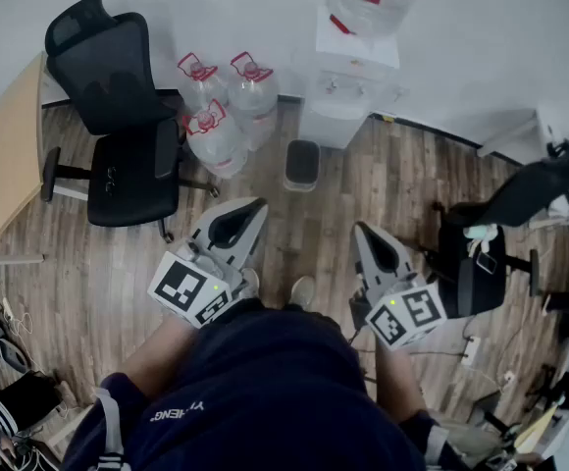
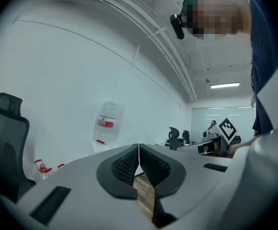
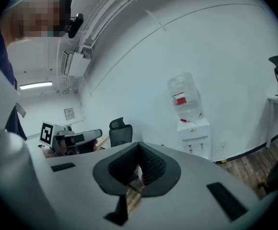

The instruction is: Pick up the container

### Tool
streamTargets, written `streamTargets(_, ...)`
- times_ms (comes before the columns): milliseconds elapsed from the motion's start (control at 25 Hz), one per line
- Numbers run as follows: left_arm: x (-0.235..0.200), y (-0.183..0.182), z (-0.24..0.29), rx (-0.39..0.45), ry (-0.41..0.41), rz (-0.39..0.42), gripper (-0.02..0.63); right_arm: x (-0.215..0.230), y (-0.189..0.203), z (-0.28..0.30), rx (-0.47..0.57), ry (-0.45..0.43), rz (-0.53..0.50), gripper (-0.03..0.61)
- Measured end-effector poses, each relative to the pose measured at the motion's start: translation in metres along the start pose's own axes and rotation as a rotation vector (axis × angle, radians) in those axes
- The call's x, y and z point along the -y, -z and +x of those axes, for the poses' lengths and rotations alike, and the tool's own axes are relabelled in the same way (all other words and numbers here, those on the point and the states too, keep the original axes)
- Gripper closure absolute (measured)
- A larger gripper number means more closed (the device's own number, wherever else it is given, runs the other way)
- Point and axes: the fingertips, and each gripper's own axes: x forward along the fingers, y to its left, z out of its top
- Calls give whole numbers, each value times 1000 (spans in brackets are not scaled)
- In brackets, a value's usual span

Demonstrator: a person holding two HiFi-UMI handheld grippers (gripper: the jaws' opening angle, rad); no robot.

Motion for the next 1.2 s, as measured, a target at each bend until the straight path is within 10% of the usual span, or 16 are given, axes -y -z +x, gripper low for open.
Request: streamTargets(1200, 41, 30, 45, -28, -99, -10, 588, 66, 8, -24, -21, -73, 63, 571)
